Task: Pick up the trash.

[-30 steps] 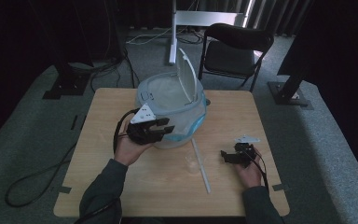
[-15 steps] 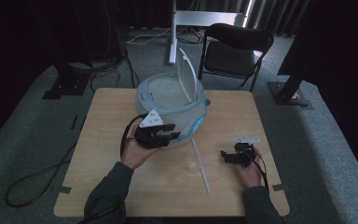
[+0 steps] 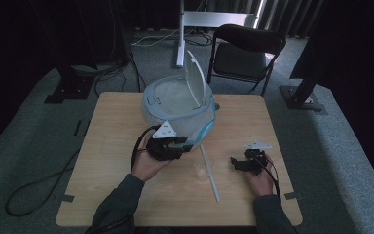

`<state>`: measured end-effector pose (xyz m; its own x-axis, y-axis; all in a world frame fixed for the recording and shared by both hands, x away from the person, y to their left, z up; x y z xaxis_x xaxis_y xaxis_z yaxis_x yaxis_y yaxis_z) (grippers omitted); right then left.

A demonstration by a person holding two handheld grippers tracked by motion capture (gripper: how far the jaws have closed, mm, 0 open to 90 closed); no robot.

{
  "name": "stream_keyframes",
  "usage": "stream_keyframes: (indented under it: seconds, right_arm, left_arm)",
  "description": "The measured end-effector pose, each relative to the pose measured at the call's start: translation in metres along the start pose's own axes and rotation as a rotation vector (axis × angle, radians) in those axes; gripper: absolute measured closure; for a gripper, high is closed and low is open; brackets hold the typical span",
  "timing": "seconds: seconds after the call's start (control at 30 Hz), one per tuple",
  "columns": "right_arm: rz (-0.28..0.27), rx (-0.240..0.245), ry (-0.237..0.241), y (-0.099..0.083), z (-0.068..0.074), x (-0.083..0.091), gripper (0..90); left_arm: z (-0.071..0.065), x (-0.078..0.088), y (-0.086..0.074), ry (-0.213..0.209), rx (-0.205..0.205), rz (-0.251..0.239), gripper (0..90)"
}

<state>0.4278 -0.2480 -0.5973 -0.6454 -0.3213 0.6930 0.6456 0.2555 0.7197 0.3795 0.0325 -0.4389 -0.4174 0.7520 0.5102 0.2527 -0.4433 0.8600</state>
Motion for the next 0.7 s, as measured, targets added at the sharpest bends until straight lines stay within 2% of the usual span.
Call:
stream_keyframes:
  seconds: [0.13,0.27,0.53,0.7]
  right_arm:
    - [-0.001,0.0,0.0,0.0,0.0,0.0,12.1]
    - [-0.001,-0.001,0.0,0.0,0.0,0.0,12.1]
    - [-0.001,-0.002,0.0,0.0,0.0,0.0,12.1]
    - [-0.001,-0.001,0.001,0.0,0.0,0.0,12.1]
  left_arm:
    - [-0.002,-0.004,-0.004,-0.001,-0.004,0.016,59.7]
    - [-0.009,-0.015,-0.012,-0.023,0.0,0.043,59.5]
    - [-0.016,-0.03,-0.02,-0.056,0.005,0.074,59.5]
    - [-0.019,-0.043,-0.03,-0.07,0.014,0.118,59.4]
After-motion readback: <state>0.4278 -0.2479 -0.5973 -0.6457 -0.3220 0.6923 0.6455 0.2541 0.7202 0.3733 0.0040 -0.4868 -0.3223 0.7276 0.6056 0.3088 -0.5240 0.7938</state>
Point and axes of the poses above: each handheld gripper's, and its own axes: x roughly backward along the jaws, y roughly out of its top, z roughly to its left, the point moved 7 cm from there along -x, roughly forward along the jaws, and after that the axes turned 3 degrees about -x, right-handed, at the moved point
